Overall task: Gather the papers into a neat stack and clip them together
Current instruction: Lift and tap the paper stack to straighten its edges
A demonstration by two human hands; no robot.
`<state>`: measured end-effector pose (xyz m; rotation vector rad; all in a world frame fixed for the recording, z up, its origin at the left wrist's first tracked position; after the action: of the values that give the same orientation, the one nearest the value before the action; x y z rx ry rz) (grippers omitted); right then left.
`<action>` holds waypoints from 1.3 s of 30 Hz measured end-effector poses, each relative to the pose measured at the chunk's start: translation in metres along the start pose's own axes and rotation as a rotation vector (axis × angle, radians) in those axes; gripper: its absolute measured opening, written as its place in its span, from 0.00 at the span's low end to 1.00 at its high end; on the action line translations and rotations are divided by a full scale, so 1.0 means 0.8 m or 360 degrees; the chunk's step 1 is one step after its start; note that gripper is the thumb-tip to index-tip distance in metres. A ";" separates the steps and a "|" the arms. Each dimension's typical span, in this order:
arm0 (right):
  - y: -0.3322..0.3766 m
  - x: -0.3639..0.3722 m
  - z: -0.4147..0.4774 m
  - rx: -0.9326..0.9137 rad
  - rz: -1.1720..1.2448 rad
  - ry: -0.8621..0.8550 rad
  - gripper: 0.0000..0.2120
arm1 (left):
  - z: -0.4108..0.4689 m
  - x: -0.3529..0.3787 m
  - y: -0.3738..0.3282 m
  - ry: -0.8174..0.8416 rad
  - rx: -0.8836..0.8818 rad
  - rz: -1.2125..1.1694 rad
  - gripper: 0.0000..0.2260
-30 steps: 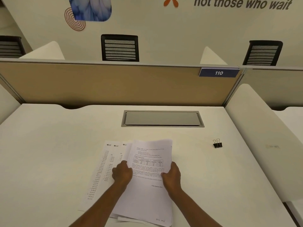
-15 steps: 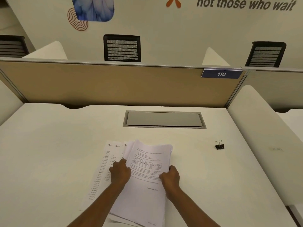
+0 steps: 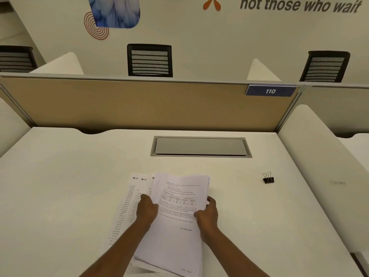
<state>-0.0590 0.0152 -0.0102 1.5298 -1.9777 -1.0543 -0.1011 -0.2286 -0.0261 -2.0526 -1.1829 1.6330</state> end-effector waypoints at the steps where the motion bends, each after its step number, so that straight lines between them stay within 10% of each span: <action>1: 0.000 0.002 0.002 0.0003 -0.0008 0.0014 0.28 | 0.001 -0.002 0.002 -0.0009 0.0006 0.0023 0.17; 8: 0.000 0.016 0.010 0.0009 -0.0409 -0.0145 0.09 | -0.004 -0.012 0.005 0.0018 -0.0115 0.0582 0.15; 21: 0.001 0.032 0.012 0.0091 -0.0190 0.0023 0.13 | 0.013 -0.019 0.019 -0.0060 0.0025 0.0318 0.17; 27: 0.005 0.024 0.014 0.0050 -0.0886 -0.0249 0.10 | 0.004 -0.023 0.021 -0.0057 -0.0140 0.0544 0.14; 39: 0.008 0.039 0.009 0.0024 -0.0346 0.0045 0.18 | 0.022 -0.029 0.045 -0.0094 -0.0242 -0.0284 0.24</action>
<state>-0.0775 -0.0110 -0.0132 1.7893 -1.8352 -1.0967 -0.1023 -0.2731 -0.0395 -1.9314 -1.5063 1.5727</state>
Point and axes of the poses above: each hand's wrist, its own z-axis towards the middle knuckle, its own x-axis out of the palm, y = z × x, the point moved 9 cm from there along z, towards the middle knuckle, and after that the axes turned 8 degrees about x, right-handed, at the moved point
